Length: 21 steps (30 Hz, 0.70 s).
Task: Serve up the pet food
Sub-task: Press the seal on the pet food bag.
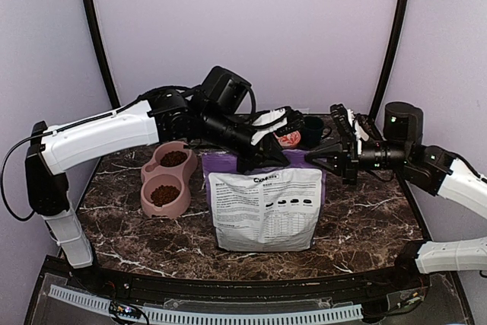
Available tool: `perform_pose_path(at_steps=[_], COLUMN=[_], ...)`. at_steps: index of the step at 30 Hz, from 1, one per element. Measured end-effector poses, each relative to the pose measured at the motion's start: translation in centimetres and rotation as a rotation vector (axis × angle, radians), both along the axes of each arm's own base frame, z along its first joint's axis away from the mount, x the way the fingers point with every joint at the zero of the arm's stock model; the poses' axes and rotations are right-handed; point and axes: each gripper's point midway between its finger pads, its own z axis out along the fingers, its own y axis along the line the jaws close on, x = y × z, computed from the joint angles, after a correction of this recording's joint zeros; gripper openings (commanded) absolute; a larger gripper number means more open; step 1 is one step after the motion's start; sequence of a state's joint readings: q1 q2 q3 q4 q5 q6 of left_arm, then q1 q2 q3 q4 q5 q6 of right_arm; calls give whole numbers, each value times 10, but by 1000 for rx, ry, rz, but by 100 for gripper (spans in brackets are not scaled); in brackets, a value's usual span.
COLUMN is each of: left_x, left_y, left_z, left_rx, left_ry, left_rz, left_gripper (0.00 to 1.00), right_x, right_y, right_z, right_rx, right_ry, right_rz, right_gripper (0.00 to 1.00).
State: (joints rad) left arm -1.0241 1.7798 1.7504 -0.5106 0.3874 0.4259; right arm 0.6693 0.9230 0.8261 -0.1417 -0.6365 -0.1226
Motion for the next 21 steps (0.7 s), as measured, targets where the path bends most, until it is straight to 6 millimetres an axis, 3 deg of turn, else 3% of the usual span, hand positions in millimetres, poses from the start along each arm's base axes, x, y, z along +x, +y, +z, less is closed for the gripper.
perform_pose_path(at_steps=[7, 10, 13, 18, 21], left_x=[-7, -8, -6, -6, -6], left_y=[1, 0, 4, 4, 4], left_z=[0, 0, -1, -1, -1], left_rx=[-8, -10, -6, -9, -10], left_ry=[1, 3, 10, 21, 26], left_rz=[-25, -28, -17, -14, -16], left_gripper=[0, 0, 0, 0, 0], right_x=[-6, -6, -4, 3, 11], right_y=[-1, -1, -4, -2, 5], right_z=[-1, -1, 3, 0, -9], right_rx=[1, 1, 7, 2, -23], right_ry=[-9, -5, -26, -14, 17], right_rz=[14, 10, -8, -23, -21], right_gripper=[2, 34, 47, 49, 40])
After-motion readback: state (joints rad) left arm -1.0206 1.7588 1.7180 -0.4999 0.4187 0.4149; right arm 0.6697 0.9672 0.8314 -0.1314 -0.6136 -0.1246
